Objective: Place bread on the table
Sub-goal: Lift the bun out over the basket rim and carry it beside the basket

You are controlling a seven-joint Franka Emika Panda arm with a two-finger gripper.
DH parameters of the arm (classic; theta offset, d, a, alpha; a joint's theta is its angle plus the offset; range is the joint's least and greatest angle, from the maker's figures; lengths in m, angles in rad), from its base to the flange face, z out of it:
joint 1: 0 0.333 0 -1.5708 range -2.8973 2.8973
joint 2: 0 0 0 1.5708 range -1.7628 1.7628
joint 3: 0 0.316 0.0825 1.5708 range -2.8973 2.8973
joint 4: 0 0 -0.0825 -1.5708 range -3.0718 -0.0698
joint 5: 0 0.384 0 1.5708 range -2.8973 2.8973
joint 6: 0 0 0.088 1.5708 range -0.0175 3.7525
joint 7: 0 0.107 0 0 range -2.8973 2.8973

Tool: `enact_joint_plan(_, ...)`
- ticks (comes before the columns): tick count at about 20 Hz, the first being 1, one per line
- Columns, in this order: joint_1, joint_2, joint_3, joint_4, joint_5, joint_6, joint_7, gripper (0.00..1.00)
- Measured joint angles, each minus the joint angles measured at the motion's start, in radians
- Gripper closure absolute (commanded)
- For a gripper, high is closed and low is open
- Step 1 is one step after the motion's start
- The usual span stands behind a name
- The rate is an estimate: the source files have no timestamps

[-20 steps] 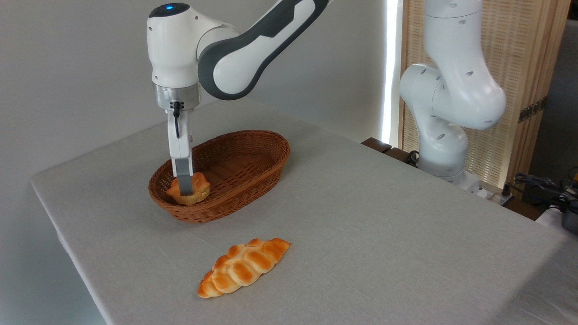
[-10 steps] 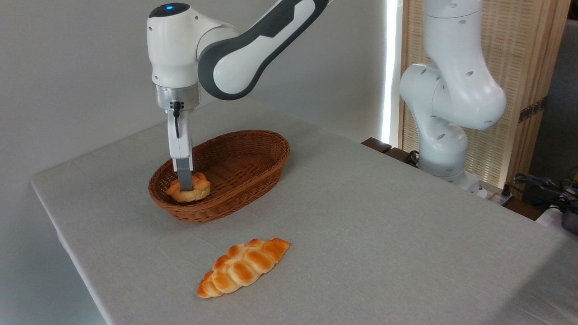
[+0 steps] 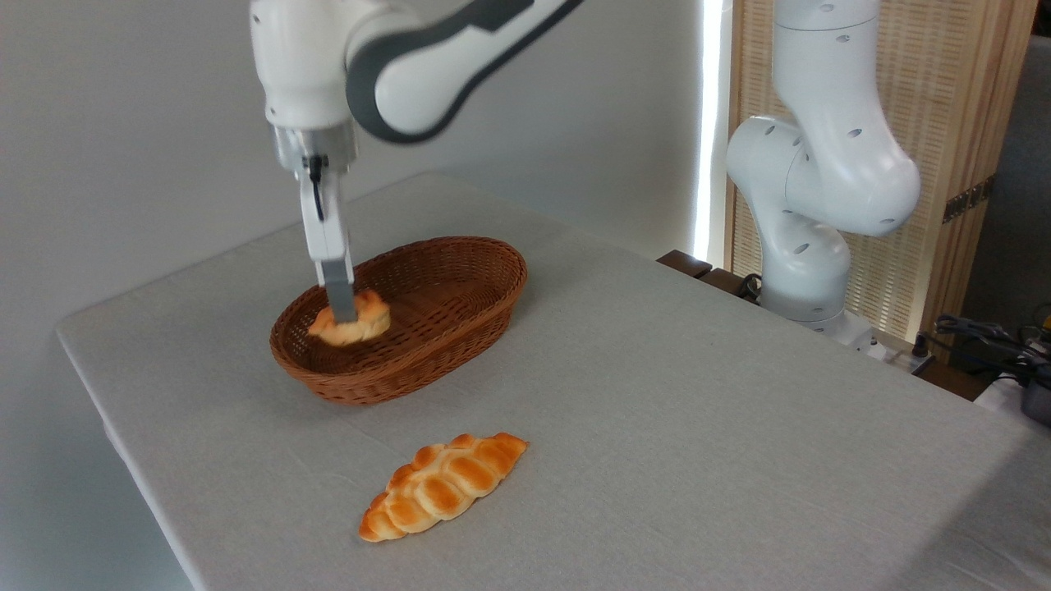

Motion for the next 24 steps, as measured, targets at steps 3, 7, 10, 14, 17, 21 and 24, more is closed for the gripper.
enact_joint_plan(3, 0.005, -0.014, 0.016, 0.081, -0.001, -0.153, -0.002, 0.78)
enact_joint_plan(7, 0.012, -0.034, 0.070, 0.139, -0.001, -0.264, 0.016, 0.75)
enact_joint_plan(10, 0.016, -0.062, 0.117, 0.148, -0.001, -0.345, 0.112, 0.74)
enact_joint_plan(14, 0.019, -0.116, 0.193, 0.129, -0.001, -0.440, 0.263, 0.71)
enact_joint_plan(17, 0.023, -0.165, 0.253, 0.071, -0.001, -0.458, 0.381, 0.67)
enact_joint_plan(21, 0.030, -0.201, 0.309, -0.016, -0.001, -0.444, 0.469, 0.67)
enact_joint_plan(24, 0.030, -0.202, 0.313, -0.108, 0.000, -0.348, 0.474, 0.67)
